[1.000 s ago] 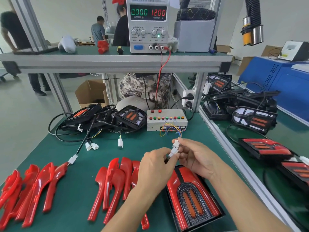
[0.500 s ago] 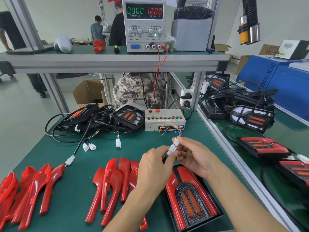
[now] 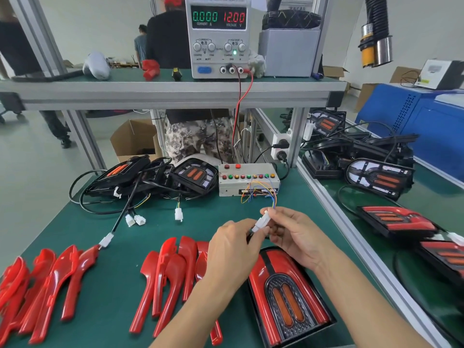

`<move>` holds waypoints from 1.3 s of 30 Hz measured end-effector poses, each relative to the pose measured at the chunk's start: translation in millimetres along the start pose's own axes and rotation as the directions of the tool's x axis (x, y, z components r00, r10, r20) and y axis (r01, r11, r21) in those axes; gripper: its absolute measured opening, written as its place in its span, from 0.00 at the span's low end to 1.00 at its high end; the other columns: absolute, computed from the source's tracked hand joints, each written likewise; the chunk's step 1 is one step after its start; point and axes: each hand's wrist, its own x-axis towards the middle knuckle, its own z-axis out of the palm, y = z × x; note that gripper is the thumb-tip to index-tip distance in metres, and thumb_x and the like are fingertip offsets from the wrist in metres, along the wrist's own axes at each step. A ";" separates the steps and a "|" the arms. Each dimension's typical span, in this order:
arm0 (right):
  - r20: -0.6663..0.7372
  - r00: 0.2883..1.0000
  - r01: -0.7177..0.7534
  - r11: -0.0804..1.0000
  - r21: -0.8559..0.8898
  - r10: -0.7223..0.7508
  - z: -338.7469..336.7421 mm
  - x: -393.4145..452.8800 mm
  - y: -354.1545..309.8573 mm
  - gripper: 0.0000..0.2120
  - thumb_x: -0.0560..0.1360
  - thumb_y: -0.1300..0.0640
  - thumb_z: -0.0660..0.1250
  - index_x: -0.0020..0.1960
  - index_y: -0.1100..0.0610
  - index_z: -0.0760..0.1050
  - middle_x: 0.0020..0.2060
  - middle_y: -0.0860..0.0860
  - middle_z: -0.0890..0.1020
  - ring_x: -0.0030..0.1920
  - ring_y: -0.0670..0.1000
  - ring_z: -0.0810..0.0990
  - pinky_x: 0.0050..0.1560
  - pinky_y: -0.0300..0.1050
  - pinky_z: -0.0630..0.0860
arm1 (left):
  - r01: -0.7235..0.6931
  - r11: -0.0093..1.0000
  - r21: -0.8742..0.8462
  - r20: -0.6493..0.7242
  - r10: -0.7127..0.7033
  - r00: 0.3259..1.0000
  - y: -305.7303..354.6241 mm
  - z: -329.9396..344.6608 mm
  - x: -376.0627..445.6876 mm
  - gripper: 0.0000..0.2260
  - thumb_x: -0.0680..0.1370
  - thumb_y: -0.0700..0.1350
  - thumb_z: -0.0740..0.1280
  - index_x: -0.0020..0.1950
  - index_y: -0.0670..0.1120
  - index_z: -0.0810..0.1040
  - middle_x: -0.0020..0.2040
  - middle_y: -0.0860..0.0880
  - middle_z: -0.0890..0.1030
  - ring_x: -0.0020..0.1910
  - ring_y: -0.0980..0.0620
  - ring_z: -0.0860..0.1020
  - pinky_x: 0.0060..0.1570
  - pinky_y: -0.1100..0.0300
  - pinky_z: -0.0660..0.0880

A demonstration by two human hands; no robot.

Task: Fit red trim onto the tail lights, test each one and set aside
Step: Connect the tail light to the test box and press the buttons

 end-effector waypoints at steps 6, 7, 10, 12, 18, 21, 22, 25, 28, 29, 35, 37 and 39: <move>-0.011 1.000 0.021 0.999 -0.032 -0.022 -3.3 1.3 -0.6 0.11 0.70 0.55 0.73 0.49 0.60 0.86 0.38 0.56 0.79 0.35 0.47 0.75 0.35 0.35 0.74 | -0.001 0.991 0.131 0.007 0.000 1.000 -0.3 1.3 1.4 0.17 0.82 0.59 0.63 0.43 0.48 0.78 0.30 0.51 0.70 0.34 0.50 0.66 0.33 0.55 0.58; -0.012 0.999 0.029 0.999 -0.042 -0.030 -3.6 1.5 -0.9 0.11 0.70 0.55 0.73 0.49 0.60 0.87 0.37 0.55 0.79 0.35 0.46 0.75 0.36 0.35 0.75 | 0.001 0.992 0.130 0.003 -0.001 1.000 -0.5 1.7 1.3 0.18 0.82 0.59 0.63 0.41 0.47 0.77 0.30 0.51 0.69 0.34 0.50 0.66 0.33 0.55 0.57; -0.010 0.999 0.034 0.999 -0.041 -0.034 -4.4 1.8 -0.1 0.11 0.70 0.55 0.73 0.49 0.60 0.87 0.37 0.55 0.80 0.35 0.46 0.76 0.36 0.35 0.75 | 0.000 0.990 0.144 -0.007 0.001 1.000 0.2 2.6 0.4 0.17 0.82 0.59 0.63 0.39 0.48 0.74 0.31 0.50 0.71 0.35 0.50 0.67 0.33 0.55 0.57; -0.010 0.999 0.032 0.999 -0.035 -0.033 -4.2 1.6 1.6 0.11 0.70 0.54 0.73 0.48 0.59 0.87 0.37 0.55 0.80 0.34 0.46 0.76 0.36 0.35 0.75 | -0.003 0.987 0.161 -0.006 0.004 1.000 0.6 2.9 -0.2 0.17 0.82 0.59 0.62 0.38 0.50 0.70 0.32 0.49 0.72 0.36 0.50 0.69 0.32 0.55 0.57; 0.004 1.000 -0.015 1.000 0.024 0.015 -5.8 0.7 4.7 0.11 0.71 0.54 0.73 0.49 0.58 0.87 0.30 0.50 0.75 0.29 0.45 0.72 0.32 0.34 0.74 | -0.006 0.991 0.136 -0.006 0.007 1.000 -0.3 2.6 0.1 0.16 0.81 0.59 0.63 0.39 0.52 0.71 0.32 0.51 0.72 0.37 0.52 0.69 0.30 0.58 0.56; -0.016 1.000 0.021 0.999 -0.028 -0.022 -2.2 1.3 6.8 0.11 0.70 0.55 0.74 0.48 0.60 0.87 0.31 0.52 0.76 0.29 0.44 0.73 0.33 0.33 0.75 | -0.006 0.985 0.171 -0.013 0.009 1.000 -0.4 3.6 -0.1 0.16 0.82 0.60 0.62 0.38 0.52 0.70 0.32 0.51 0.72 0.36 0.51 0.69 0.32 0.56 0.56; -0.028 0.999 0.040 0.998 -0.046 -0.041 -0.4 1.6 7.2 0.11 0.69 0.54 0.74 0.47 0.60 0.87 0.32 0.53 0.76 0.30 0.44 0.74 0.33 0.33 0.75 | -0.001 0.984 0.176 -0.018 0.004 1.000 -0.9 3.9 0.2 0.16 0.82 0.60 0.62 0.38 0.52 0.70 0.33 0.50 0.72 0.37 0.50 0.69 0.33 0.55 0.57; -0.031 0.998 0.053 0.998 -0.034 -0.054 1.4 2.1 6.8 0.11 0.69 0.54 0.74 0.47 0.59 0.88 0.31 0.52 0.75 0.30 0.44 0.72 0.33 0.33 0.73 | 0.003 0.986 0.167 -0.032 0.002 0.999 -1.3 3.7 1.1 0.16 0.82 0.60 0.62 0.41 0.51 0.75 0.33 0.49 0.74 0.38 0.50 0.69 0.34 0.55 0.57; -0.030 0.999 0.040 0.999 -0.007 -0.040 1.1 1.3 6.7 0.13 0.72 0.51 0.71 0.48 0.59 0.88 0.29 0.50 0.74 0.29 0.46 0.72 0.34 0.36 0.72 | -0.004 0.987 0.163 -0.039 0.011 0.999 -0.4 2.6 1.0 0.16 0.81 0.60 0.62 0.44 0.50 0.78 0.33 0.50 0.74 0.39 0.50 0.70 0.34 0.55 0.58; -0.029 0.999 0.041 0.999 -0.005 -0.041 0.8 1.2 7.3 0.13 0.73 0.51 0.70 0.48 0.59 0.88 0.29 0.50 0.74 0.29 0.46 0.72 0.34 0.37 0.72 | -0.006 0.987 0.163 -0.039 0.012 0.999 -0.5 2.6 1.0 0.15 0.82 0.60 0.62 0.45 0.50 0.79 0.32 0.51 0.74 0.39 0.50 0.70 0.34 0.55 0.59; -0.047 0.995 0.084 0.995 -0.059 -0.087 0.7 2.1 10.1 0.11 0.80 0.57 0.67 0.49 0.61 0.87 0.29 0.51 0.75 0.31 0.46 0.71 0.34 0.36 0.72 | 0.013 0.982 0.188 -0.018 -0.010 1.000 -1.2 6.6 4.4 0.16 0.82 0.59 0.62 0.43 0.49 0.77 0.36 0.50 0.71 0.41 0.46 0.75 0.36 0.54 0.62; -0.052 0.993 0.101 0.994 -0.048 -0.103 2.3 1.2 10.4 0.11 0.80 0.59 0.67 0.47 0.61 0.87 0.29 0.52 0.75 0.31 0.46 0.70 0.35 0.36 0.71 | 0.002 0.979 0.203 -0.006 -0.001 1.000 -0.1 9.2 6.3 0.16 0.82 0.58 0.63 0.45 0.47 0.78 0.37 0.50 0.70 0.41 0.45 0.75 0.36 0.55 0.63; -0.065 0.991 0.115 0.992 -0.060 -0.118 2.8 0.6 9.9 0.12 0.81 0.60 0.66 0.46 0.62 0.87 0.30 0.53 0.74 0.31 0.46 0.70 0.35 0.36 0.71 | -0.007 0.979 0.204 -0.005 0.008 1.000 0.6 11.7 6.9 0.16 0.82 0.58 0.63 0.44 0.47 0.77 0.36 0.50 0.69 0.40 0.45 0.74 0.36 0.55 0.62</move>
